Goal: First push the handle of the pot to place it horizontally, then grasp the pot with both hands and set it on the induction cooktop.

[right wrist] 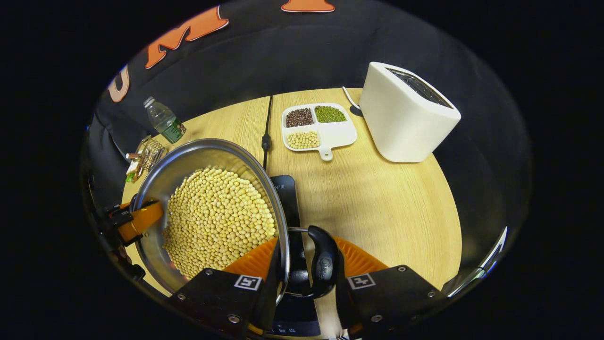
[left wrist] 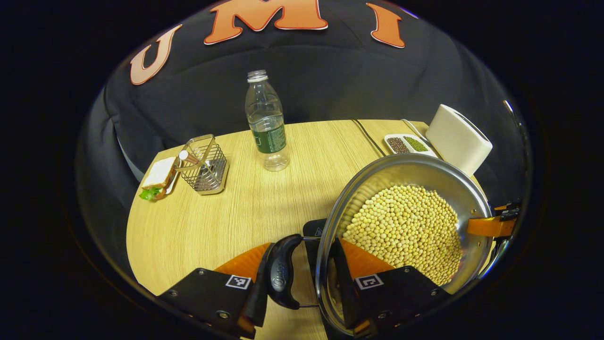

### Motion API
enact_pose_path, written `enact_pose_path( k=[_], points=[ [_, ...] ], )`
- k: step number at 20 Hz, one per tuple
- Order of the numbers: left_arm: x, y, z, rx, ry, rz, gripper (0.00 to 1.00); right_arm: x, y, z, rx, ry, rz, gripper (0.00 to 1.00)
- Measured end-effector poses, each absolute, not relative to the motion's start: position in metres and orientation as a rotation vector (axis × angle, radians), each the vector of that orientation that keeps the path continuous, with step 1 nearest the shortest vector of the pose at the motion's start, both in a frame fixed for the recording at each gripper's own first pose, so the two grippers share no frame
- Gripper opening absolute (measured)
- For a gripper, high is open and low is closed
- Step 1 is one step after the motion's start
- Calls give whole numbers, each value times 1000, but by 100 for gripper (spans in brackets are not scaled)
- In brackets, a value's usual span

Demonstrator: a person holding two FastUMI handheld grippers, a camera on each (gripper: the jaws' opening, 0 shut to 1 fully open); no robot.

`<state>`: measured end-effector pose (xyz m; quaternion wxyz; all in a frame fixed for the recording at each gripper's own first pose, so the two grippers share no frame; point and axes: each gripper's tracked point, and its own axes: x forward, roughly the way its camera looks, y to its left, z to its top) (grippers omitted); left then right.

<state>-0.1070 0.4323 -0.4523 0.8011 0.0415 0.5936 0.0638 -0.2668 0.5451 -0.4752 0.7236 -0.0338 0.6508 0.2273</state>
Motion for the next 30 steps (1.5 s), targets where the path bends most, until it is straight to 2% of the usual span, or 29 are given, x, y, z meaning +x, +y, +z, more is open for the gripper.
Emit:
enact_pose_path(
  k=[3, 4, 6, 7, 8, 10, 12, 14, 16, 18, 22, 26, 30],
  points=[
    [-107, 432, -451, 70, 1278, 139, 63, -265, 544, -476, -76, 1431, 509, 60],
    [-108, 431, -449, 58, 1283, 143, 65, -264, 543, -475, -74, 1429, 512, 58],
    [-107, 427, -451, 43, 1274, 153, 69, -261, 543, -475, -70, 1415, 502, 61],
    [-108, 425, -447, 37, 1273, 149, 70, -259, 543, -472, -72, 1397, 497, 59],
    [-107, 424, -444, 36, 1268, 143, 69, -256, 543, -470, -75, 1369, 496, 65],
    [-106, 425, -434, 36, 1248, 142, 71, -249, 541, -462, -85, 1321, 497, 67],
    [-104, 431, -418, 36, 1220, 155, 80, -244, 542, -454, -79, 1280, 494, 73],
    [-104, 442, -397, 35, 1189, 172, 78, -236, 539, -443, -72, 1233, 496, 80],
    [-104, 447, -374, 38, 1157, 191, 90, -225, 537, -425, -62, 1179, 506, 81],
    [-98, 454, -350, 38, 1113, 216, 90, -210, 538, -402, -40, 1107, 519, 84],
    [-76, 464, -285, 17, 960, 285, 91, -182, 538, -337, -18, 941, 563, 88],
    [-48, 479, -172, 51, 750, 334, 90, -159, 541, -254, 25, 742, 619, 90],
    [-48, 474, -53, 94, 521, 388, 90, -143, 542, -172, 84, 550, 687, 93]
  ],
)
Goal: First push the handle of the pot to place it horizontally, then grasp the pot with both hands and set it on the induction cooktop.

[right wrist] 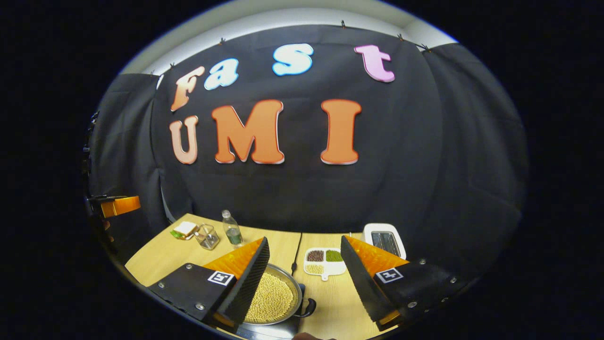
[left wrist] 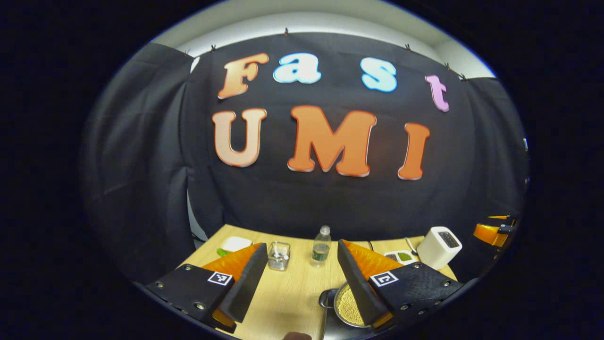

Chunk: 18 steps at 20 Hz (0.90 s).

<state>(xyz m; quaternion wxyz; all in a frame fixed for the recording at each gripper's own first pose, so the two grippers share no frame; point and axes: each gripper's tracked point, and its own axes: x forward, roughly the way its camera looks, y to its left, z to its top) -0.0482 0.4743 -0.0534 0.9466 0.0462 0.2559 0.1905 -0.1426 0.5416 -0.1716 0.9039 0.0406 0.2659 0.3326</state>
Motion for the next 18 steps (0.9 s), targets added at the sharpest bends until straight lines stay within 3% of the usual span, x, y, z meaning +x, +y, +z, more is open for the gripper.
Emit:
enact_pose_path(
  k=[2, 3, 4, 10, 13, 17, 18],
  points=[
    [-50, 471, -5, 125, 394, 412, 90, -140, 538, -128, 105, 448, 716, 93],
    [-54, 468, 20, 138, 334, 425, 89, -138, 539, -109, 113, 401, 731, 98],
    [-52, 463, 39, 138, 277, 433, 88, -139, 537, -93, 119, 360, 744, 93],
    [-31, 444, 141, 147, -4, 372, 88, -149, 537, -2, 171, 185, 773, 93],
    [-28, 447, 159, 189, -61, 371, 87, -160, 540, 44, 207, 102, 762, 93],
    [-5, 472, 133, 178, -56, 369, 87, -174, 547, 69, 237, 48, 762, 97],
    [8, 489, 133, 174, -54, 375, 87, -175, 545, 72, 236, 38, 755, 92]
  ],
)
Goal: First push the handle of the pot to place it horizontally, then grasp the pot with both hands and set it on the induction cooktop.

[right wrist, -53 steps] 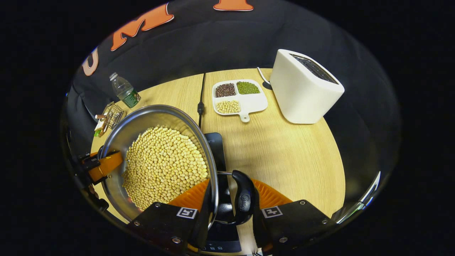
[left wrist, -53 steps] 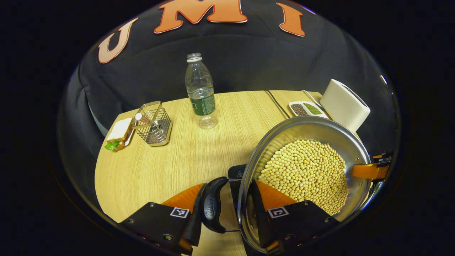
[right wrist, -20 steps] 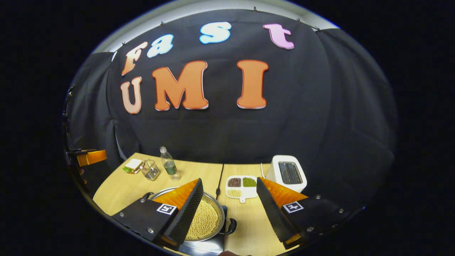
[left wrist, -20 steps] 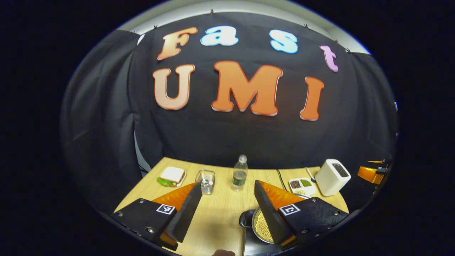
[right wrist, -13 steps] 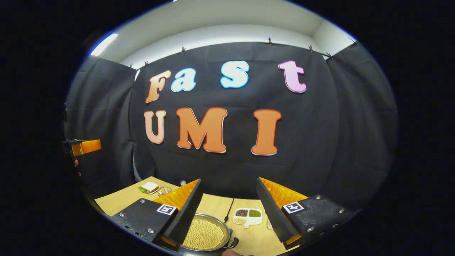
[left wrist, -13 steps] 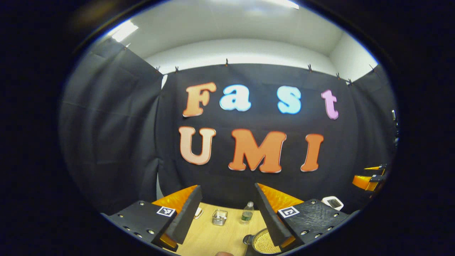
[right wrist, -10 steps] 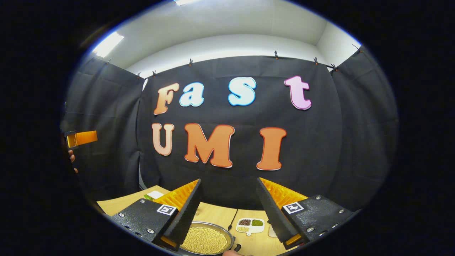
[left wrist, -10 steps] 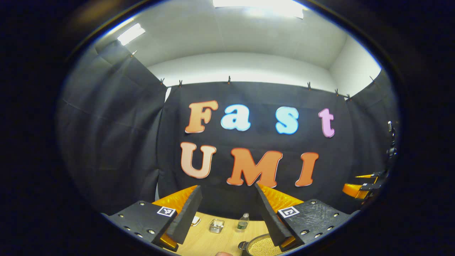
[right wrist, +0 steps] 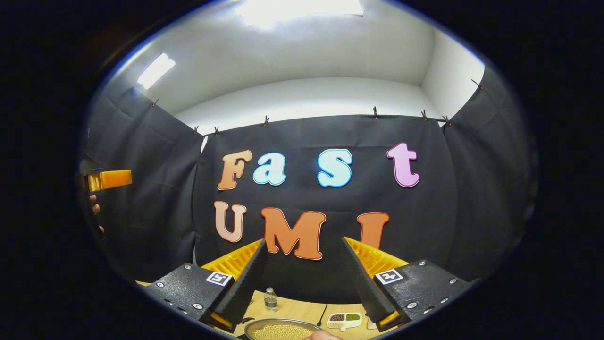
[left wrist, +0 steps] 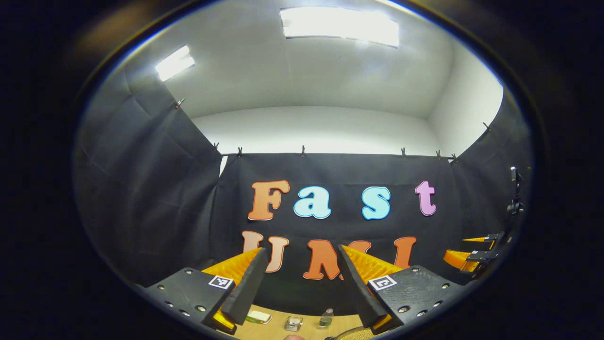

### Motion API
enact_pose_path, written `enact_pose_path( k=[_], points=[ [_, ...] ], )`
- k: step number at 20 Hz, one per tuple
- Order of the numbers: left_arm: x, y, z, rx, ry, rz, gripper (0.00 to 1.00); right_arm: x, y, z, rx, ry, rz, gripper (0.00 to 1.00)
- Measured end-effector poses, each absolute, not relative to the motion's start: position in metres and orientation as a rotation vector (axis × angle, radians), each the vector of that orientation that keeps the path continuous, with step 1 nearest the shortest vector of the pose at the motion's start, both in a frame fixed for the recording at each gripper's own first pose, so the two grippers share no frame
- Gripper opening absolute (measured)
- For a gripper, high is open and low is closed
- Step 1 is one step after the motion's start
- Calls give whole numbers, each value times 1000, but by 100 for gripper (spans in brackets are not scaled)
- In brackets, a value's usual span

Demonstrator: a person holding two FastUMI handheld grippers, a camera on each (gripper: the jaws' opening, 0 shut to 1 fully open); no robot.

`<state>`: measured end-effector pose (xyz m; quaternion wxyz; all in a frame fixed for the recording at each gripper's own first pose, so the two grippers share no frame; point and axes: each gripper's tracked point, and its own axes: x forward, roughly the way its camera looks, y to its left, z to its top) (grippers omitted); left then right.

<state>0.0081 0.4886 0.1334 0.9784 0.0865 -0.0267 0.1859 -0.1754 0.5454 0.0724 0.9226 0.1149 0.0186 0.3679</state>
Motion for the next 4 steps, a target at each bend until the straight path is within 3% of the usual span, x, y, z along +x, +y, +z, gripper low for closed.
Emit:
enact_pose_path(
  k=[4],
  points=[
    [31, 526, 126, 116, -53, 341, 87, -181, 541, 74, 211, 22, 730, 95]
  ],
)
